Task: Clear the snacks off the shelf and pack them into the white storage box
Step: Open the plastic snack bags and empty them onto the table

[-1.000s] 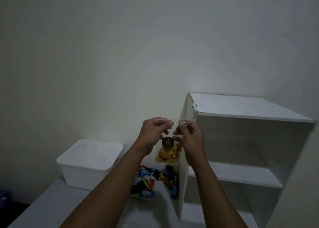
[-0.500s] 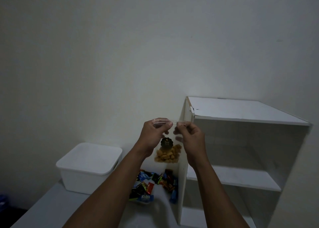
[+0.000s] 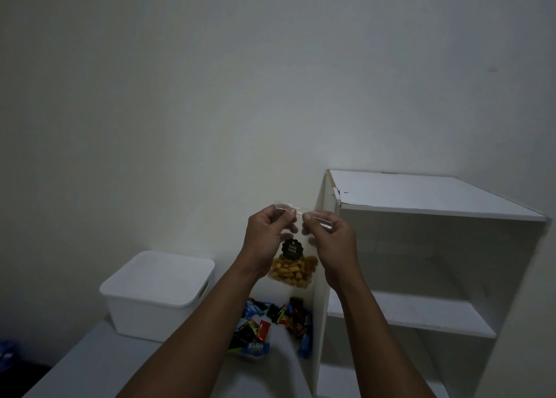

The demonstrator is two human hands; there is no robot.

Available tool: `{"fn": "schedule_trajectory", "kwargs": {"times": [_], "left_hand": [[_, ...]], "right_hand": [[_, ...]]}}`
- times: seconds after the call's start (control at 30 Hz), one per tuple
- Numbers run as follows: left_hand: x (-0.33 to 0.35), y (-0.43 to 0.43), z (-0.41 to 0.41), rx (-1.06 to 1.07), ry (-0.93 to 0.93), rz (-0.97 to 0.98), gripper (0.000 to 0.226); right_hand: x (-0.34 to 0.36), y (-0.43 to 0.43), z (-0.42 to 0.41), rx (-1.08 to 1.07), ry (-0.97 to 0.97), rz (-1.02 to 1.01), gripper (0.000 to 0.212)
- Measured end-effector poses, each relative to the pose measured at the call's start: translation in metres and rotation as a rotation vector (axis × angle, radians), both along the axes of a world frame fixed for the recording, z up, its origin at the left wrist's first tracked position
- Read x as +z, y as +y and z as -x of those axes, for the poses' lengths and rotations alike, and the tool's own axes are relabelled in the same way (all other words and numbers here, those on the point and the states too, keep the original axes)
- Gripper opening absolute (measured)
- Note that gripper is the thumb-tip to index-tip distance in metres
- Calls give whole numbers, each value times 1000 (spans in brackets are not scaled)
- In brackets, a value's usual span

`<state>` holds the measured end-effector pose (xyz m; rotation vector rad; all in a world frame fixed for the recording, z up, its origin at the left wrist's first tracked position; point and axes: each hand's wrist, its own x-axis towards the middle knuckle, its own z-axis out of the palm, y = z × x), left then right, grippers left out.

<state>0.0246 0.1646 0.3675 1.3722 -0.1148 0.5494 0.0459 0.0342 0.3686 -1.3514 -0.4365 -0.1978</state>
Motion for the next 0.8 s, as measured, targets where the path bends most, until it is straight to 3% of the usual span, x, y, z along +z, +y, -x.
{"fn": "schedule_trajectory", "kwargs": {"times": [0.27, 0.43, 0.67, 0.8], "left_hand": [[-4, -3, -4, 44, -18, 116, 13], [-9, -6, -4, 44, -3, 25, 16], [-9, -8, -4, 66, -8, 101, 16], [-13, -13, -6, 99, -5, -2, 18]], "right_hand": [[-3, -3, -4, -23, 40, -50, 13], [-6, 0, -2, -2, 36, -2, 13], [-6, -2, -4, -4, 28, 4, 12], [-8, 0, -2, -19, 46, -25, 13]]}}
